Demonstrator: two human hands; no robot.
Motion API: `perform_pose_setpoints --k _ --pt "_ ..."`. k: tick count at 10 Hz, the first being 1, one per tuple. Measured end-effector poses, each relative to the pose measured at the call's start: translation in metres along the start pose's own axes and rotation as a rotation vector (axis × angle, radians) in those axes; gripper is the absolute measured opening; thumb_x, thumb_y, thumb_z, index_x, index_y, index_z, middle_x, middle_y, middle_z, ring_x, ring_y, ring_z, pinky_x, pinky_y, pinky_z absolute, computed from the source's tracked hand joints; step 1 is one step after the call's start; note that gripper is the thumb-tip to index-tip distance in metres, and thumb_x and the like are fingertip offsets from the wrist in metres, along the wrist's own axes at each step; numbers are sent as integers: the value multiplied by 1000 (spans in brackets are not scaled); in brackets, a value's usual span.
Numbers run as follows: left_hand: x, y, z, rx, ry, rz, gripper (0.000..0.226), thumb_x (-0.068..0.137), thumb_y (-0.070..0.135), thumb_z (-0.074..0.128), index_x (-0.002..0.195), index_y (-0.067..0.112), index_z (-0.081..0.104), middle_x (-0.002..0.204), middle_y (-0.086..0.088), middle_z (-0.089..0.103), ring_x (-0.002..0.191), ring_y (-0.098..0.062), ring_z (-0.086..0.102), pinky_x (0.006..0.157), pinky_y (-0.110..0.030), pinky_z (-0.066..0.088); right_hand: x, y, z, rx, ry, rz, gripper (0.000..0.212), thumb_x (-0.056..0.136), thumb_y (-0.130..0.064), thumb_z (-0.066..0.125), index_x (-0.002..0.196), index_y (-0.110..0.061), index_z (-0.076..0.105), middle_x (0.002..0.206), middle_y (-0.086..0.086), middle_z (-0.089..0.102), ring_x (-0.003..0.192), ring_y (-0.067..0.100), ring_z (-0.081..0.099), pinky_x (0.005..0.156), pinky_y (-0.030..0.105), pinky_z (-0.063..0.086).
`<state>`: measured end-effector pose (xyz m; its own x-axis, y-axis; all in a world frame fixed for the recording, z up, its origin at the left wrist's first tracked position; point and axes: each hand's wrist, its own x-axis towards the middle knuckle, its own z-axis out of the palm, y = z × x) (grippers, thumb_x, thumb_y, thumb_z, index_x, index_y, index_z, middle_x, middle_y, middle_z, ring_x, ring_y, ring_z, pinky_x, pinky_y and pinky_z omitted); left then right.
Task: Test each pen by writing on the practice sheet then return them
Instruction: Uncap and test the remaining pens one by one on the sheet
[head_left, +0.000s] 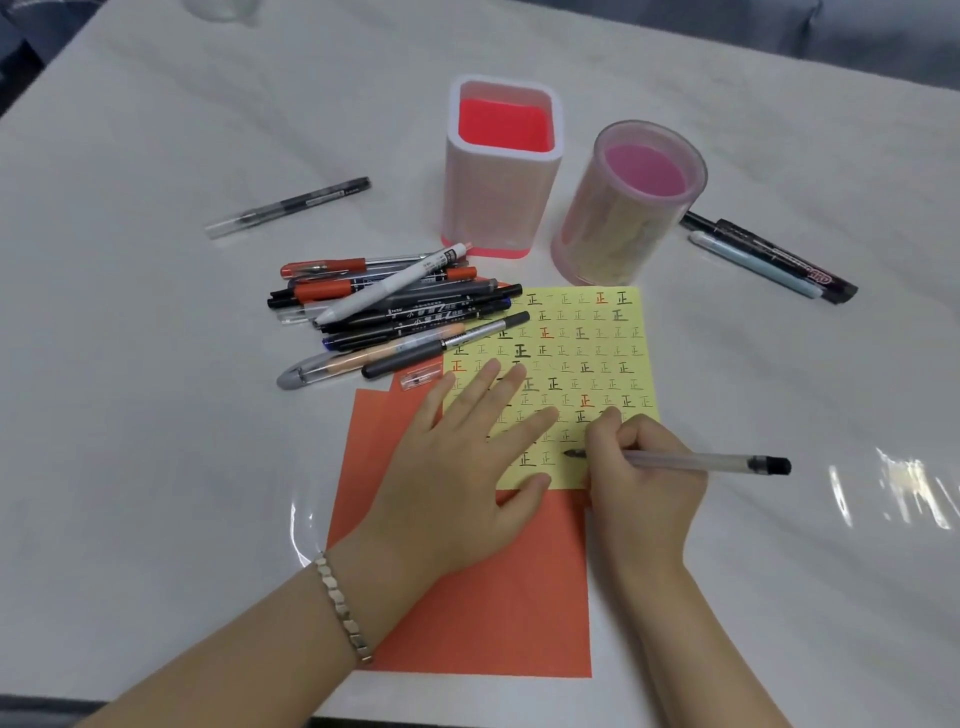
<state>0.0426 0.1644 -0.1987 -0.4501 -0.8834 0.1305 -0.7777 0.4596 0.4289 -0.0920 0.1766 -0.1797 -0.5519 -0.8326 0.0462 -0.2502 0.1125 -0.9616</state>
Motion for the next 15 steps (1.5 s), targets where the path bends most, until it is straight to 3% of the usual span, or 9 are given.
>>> perform_pose_setpoints --k 2,3,4,6,8,11,13,15 --pt "0 0 -1 1 -10 -11 49 83 47 43 127 30 57 145 -5 41 138 -20 30 113 -43 16 0 1 -1 -9 1 4 44 82 -5 59 45 -5 36 41 0 32 42 7 29 43 13 26" --pt "0 1 -1 1 -7 -9 49 83 47 43 127 30 56 144 -5 42 138 -20 30 112 -44 16 0 1 0 -10 -4 0 40 77 -14 57 44 -7 35 41 2 34 42 8 30 43 13 27" --pt "0 1 -1 4 -11 -13 49 83 48 43 127 31 56 145 -4 42 138 -20 30 112 -44 16 0 1 0 -17 -23 16 39 74 -19 55 45 -2 35 44 13 36 43 10 31 44 15 27" --pt "1 1 -2 14 -15 -15 49 83 48 43 127 31 55 145 -4 41 138 -20 30 113 -43 15 0 2 1 -13 19 14 39 73 -18 54 42 -16 32 40 -3 30 43 8 27 44 17 24" --pt "0 1 -1 7 -6 -17 49 83 48 43 127 31 56 145 -4 41 138 -19 30 113 -41 13 1 2 -1 -20 7 -25 45 79 -7 58 43 -14 31 40 -3 29 41 7 27 43 12 23" --pt "0 1 -1 -6 8 -17 48 82 47 44 126 31 56 144 -4 42 138 -20 31 113 -41 13 1 0 -1 4 -8 10 36 69 -14 53 43 -15 29 38 -5 27 41 7 25 43 13 22" --pt "0 1 -1 -2 7 -16 48 83 47 44 126 31 57 144 -4 42 137 -20 31 113 -42 14 2 1 -1 0 21 12 49 80 3 57 43 -13 29 37 -5 27 40 6 25 42 13 22" --pt "0 1 -1 10 2 -15 48 83 47 43 126 30 56 144 -5 42 137 -20 31 112 -42 15 1 -1 0 11 -26 26 34 68 -12 52 44 -13 29 39 -4 26 41 7 25 43 12 25"
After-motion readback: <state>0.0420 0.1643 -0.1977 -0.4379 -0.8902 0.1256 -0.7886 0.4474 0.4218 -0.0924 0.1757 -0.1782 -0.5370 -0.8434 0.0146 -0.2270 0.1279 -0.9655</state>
